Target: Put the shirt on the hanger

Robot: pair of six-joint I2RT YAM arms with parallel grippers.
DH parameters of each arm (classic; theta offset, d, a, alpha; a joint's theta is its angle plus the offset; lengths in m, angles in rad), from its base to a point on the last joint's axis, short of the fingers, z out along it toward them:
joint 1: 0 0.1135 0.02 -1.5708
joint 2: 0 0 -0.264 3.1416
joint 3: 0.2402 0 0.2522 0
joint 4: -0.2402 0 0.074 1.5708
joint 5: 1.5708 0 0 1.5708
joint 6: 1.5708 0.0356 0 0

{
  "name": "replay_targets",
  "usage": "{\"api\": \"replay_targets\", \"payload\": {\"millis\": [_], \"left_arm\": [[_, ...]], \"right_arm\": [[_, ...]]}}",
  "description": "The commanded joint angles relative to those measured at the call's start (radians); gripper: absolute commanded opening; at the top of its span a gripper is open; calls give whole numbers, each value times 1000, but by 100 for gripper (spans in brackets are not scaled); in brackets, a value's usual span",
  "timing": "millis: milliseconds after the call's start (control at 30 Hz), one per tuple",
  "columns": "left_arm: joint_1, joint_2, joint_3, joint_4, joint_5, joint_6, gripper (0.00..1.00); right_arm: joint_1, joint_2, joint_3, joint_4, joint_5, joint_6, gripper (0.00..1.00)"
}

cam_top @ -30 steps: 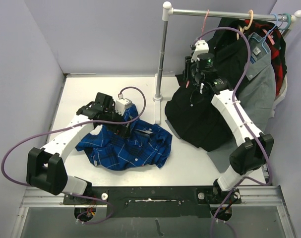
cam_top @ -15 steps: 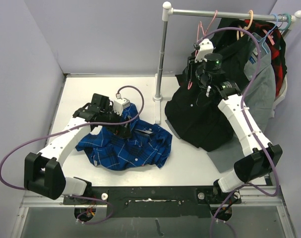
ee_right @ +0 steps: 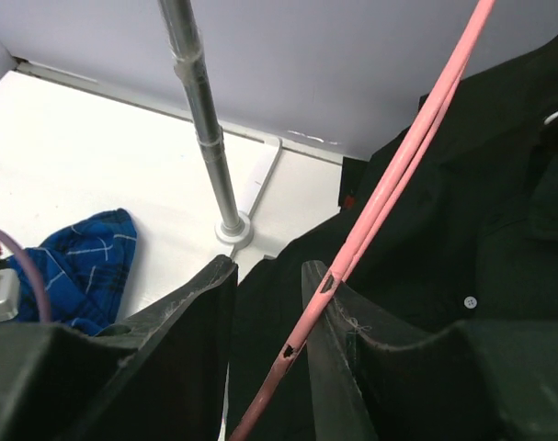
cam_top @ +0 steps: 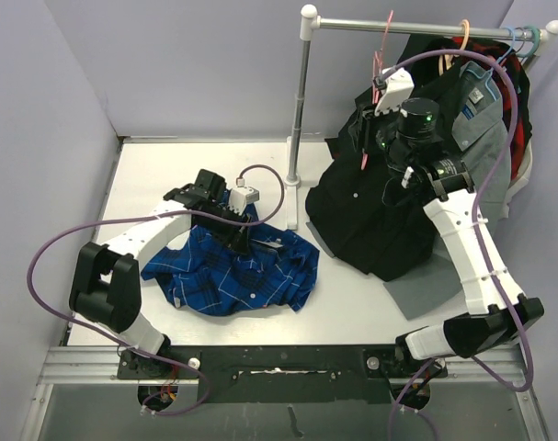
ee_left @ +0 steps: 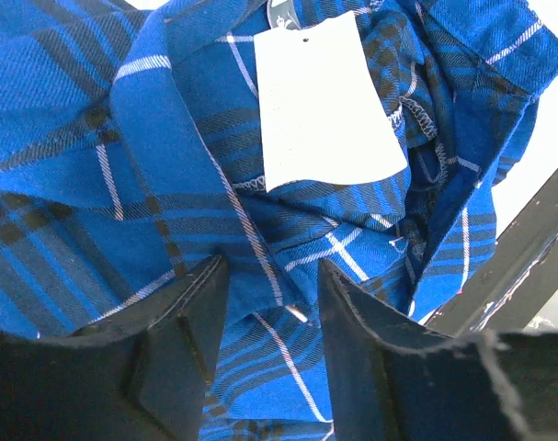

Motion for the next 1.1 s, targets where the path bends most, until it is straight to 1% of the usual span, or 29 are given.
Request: {"api": "replay_targets", "payload": {"millis": [0,100,333,467,567,633,733,833,900,967,1000,1067], "left_arm": [[-6,39,84,-20,44,22,32],[-7,53,100,-38,42,21,0],[-8,44,131,-82,60,42,0],[-13,18,144,-120,89,63,0],[-21,-17,168,-173,113,126,0],[-22,-45,185,-218,141,184,0],[-22,-92,201,-289,225,267,0],[-22,-116,212,-318,258,288,0],[-22,-111,223,-334,260,293,0],[-22,-105,227,-326,231,284,0],[-22,-100,228,-319,213,279,0],[-23,-92,231,-297,159,265,0]], "right_arm": [[-7,-62,67,-6,-50,-53,0],[-20,-47,89,-15,-58,-79,0],[-27,-32,110,36,-113,-95,0],[-31,-79,96,44,-162,-65,0],[-31,-179,-1,9,-194,-28,0],[-31,-268,-80,-31,-245,2,0],[-31,-414,-183,-106,-333,15,0],[-30,-567,-247,-166,-418,10,0],[-30,-633,-275,-207,-487,17,0],[-30,-667,-301,-284,-568,41,0],[-30,-685,-328,-315,-614,66,0],[-29,-759,-440,-324,-715,155,0]]}}
